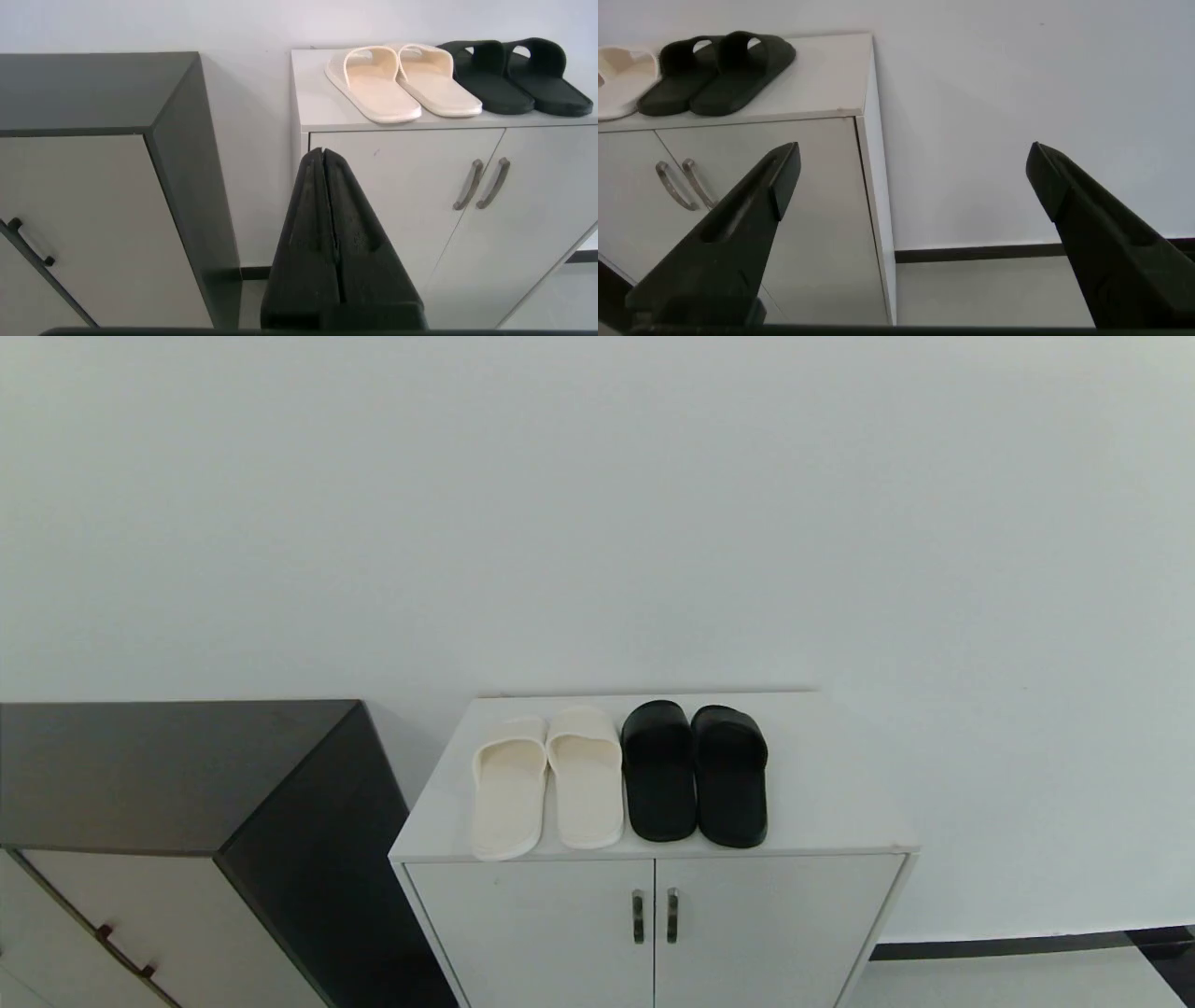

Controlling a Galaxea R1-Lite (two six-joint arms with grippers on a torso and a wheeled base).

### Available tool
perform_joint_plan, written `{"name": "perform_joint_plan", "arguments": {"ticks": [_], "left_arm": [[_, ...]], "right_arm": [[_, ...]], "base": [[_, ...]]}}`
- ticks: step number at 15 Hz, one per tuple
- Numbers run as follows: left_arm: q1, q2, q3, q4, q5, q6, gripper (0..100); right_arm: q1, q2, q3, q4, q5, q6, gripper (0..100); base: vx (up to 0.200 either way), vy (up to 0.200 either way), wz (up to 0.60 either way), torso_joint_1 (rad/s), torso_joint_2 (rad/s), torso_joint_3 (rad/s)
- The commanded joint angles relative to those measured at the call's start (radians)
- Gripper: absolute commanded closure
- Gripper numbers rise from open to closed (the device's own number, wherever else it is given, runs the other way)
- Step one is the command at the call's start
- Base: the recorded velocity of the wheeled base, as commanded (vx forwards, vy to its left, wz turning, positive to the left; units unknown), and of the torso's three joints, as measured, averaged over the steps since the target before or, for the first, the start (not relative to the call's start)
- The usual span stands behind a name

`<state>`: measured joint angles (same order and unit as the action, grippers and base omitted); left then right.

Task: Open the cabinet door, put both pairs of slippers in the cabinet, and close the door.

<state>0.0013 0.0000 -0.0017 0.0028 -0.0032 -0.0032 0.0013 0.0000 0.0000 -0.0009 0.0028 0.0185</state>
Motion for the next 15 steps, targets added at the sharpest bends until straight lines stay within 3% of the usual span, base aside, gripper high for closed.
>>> {"name": "perform_joint_plan", "arguments": {"ticks": [1,7,8,9,10,11,12,13,15], "left_arm": [[0.000,0.002,0.000,0.000,0.000,0.000,100],[0.000,0.002,0.000,0.000,0.000,0.000,100],[0.000,0.002,0.000,0.000,0.000,0.000,100],[0.000,0.002,0.000,0.000,0.000,0.002,100],[0.000,0.002,0.000,0.000,0.000,0.002,100],[0.000,0.002,0.000,0.000,-0.001,0.002,100],[0.000,0.002,0.000,0.000,-0.001,0.002,100],[0.000,0.002,0.000,0.000,0.000,0.002,100],[0.000,0.002,0.000,0.000,-0.001,0.003,100]], "right_arm": [[0.000,0.000,0.000,-0.001,0.000,-0.002,0],[0.000,0.000,-0.011,-0.011,-0.014,-0.002,0],[-0.001,0.052,-0.172,-0.027,-0.018,0.077,0],[0.002,0.167,-0.314,0.021,-0.014,0.153,0],[0.009,0.258,-0.359,0.081,0.022,0.120,0],[0.020,0.362,-0.337,0.107,0.097,0.060,0],[0.020,0.362,-0.337,0.107,0.097,0.060,0],[0.036,0.594,-0.284,0.028,0.166,0.017,0],[0.115,0.776,-0.270,-0.114,0.155,0.037,0]], "base": [[0.000,0.000,0.00,0.000,0.00,0.000],[0.000,0.000,0.00,0.000,0.00,0.000],[0.000,0.000,0.00,0.000,0.00,0.000],[0.000,0.000,0.00,0.000,0.00,0.000],[0.000,0.000,0.00,0.000,0.00,0.000],[0.000,0.000,0.00,0.000,0.00,0.000],[0.000,0.000,0.00,0.000,0.00,0.000],[0.000,0.000,0.00,0.000,0.00,0.000],[0.000,0.000,0.00,0.000,0.00,0.000]]}}
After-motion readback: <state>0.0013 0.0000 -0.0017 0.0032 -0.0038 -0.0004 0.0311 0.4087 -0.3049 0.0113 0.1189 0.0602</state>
